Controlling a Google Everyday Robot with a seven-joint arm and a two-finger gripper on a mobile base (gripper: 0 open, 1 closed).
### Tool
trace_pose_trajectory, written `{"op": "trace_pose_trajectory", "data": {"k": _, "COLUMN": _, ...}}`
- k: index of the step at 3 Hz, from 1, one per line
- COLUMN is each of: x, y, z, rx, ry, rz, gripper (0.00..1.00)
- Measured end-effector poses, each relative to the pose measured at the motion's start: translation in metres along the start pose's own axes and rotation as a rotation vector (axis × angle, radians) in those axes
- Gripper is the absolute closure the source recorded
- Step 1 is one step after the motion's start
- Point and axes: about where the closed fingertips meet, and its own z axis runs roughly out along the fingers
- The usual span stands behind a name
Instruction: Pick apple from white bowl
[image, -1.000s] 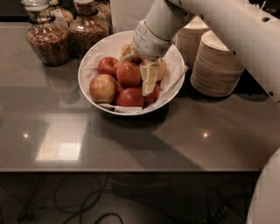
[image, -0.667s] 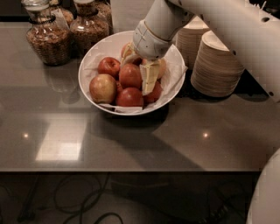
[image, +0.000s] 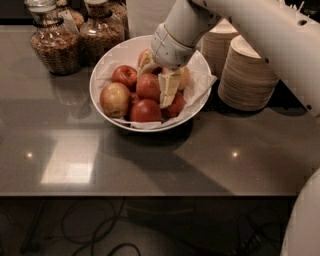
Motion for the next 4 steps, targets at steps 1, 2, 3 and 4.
{"op": "trace_pose_trajectory", "data": {"k": 1, "x": -0.002, "y": -0.002, "z": -0.005, "rx": 0.001, "ry": 0.0, "rz": 0.0, "gripper": 1.0}}
{"op": "trace_pose_trajectory", "data": {"k": 2, "x": -0.015, "y": -0.008, "z": -0.032, "rx": 0.038, "ry": 0.016, "rz": -0.009, "gripper": 1.0}}
{"op": "trace_pose_trajectory", "data": {"k": 3, "x": -0.015, "y": -0.008, "z": -0.032, "rx": 0.038, "ry": 0.016, "rz": -0.009, "gripper": 1.0}}
{"op": "trace_pose_trajectory", "data": {"k": 4, "x": -0.014, "y": 0.006, "z": -0.031, "rx": 0.084, "ry": -0.018, "rz": 0.026, "gripper": 1.0}}
